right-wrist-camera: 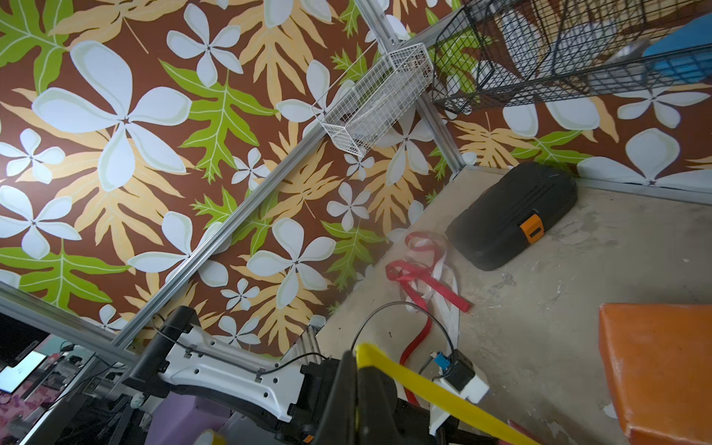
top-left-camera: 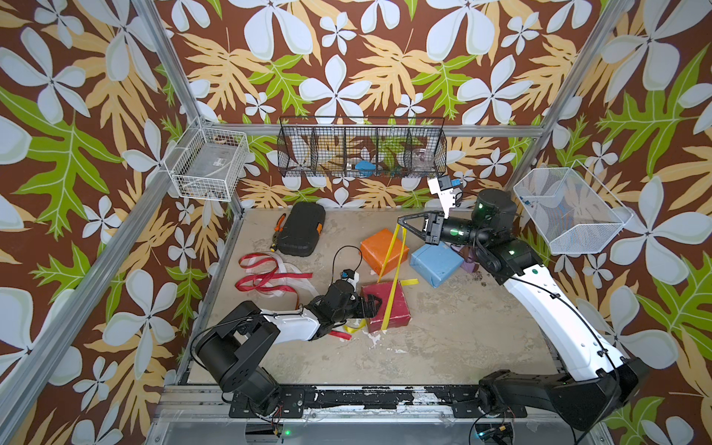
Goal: Untie the ribbon bows on the gift boxes
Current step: Pull the ribbon from the gift box.
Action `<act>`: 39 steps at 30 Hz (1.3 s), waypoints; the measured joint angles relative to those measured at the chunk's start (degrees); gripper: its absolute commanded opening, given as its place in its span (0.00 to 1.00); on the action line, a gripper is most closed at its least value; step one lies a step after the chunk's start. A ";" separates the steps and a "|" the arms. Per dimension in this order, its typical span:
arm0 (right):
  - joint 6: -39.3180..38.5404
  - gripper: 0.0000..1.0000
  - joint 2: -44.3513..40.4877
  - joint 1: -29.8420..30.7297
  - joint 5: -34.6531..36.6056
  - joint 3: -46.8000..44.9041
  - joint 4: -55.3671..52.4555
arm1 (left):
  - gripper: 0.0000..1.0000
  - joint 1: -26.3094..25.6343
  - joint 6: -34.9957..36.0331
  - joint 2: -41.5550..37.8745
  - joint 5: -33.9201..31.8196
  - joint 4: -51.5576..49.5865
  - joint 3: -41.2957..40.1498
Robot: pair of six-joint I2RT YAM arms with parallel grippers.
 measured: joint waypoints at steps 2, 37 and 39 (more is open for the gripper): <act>0.09 0.00 0.85 -0.66 1.33 2.23 -0.96 | 0.99 0.00 0.50 -0.35 -0.39 -0.83 0.17; -3.43 0.00 -1.01 -0.96 4.37 8.83 -1.29 | 1.00 -0.04 6.64 -7.93 -7.74 -13.49 3.61; -3.96 0.00 -1.42 -0.98 5.07 5.73 -1.27 | 1.00 -0.04 8.87 -12.79 -9.97 -15.93 5.22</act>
